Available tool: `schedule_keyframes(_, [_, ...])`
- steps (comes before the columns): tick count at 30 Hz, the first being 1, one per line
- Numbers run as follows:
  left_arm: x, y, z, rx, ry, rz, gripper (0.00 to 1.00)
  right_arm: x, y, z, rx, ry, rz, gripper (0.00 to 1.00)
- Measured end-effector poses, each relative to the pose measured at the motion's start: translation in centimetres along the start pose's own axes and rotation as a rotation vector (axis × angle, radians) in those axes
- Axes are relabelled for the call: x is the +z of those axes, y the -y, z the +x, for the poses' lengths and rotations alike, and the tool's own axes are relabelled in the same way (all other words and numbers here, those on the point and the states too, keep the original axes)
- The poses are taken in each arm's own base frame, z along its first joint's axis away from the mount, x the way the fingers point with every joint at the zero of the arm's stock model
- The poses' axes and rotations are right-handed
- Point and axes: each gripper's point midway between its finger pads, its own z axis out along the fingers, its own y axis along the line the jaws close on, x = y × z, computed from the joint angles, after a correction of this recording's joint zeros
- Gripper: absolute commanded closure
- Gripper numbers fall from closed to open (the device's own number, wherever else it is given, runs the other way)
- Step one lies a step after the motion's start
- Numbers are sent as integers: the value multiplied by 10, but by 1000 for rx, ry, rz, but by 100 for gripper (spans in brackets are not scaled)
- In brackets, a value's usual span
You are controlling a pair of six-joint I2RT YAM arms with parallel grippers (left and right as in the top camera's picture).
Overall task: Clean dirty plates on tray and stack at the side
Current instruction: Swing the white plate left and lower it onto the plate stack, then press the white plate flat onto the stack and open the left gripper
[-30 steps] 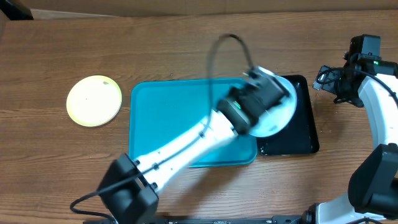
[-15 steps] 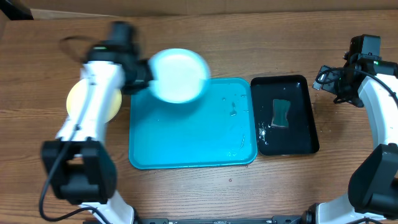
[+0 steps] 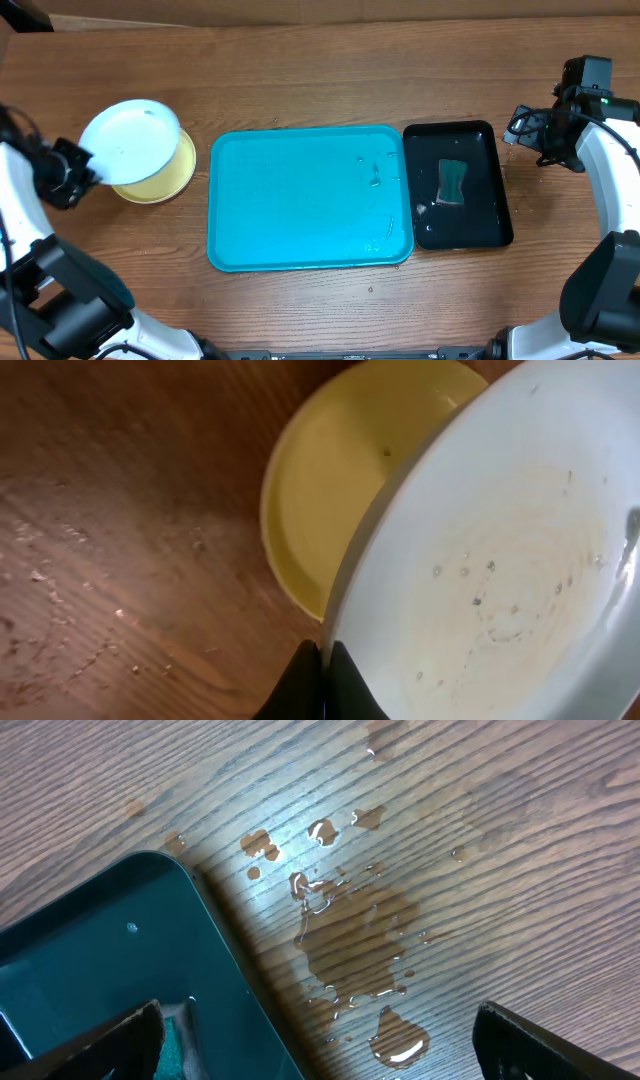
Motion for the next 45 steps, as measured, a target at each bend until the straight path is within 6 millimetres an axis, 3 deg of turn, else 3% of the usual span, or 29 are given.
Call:
schedule_keyframes(5, [-3, -15, -1, -21, -13, -13, 96, 0, 0, 0, 0, 0, 0, 0])
schedule_keyframes(16, [-6, -40, 21, -11, -90, -149, 96, 0, 0, 0, 0, 0, 0, 0])
schedule_keyframes(26, [-6, -43, 14, 13, -61, -164, 96, 0, 0, 0, 0, 0, 0, 0])
schedule_keyframes(45, [-9, -53, 19, 10, -75, -223, 96, 0, 0, 0, 0, 0, 0, 0])
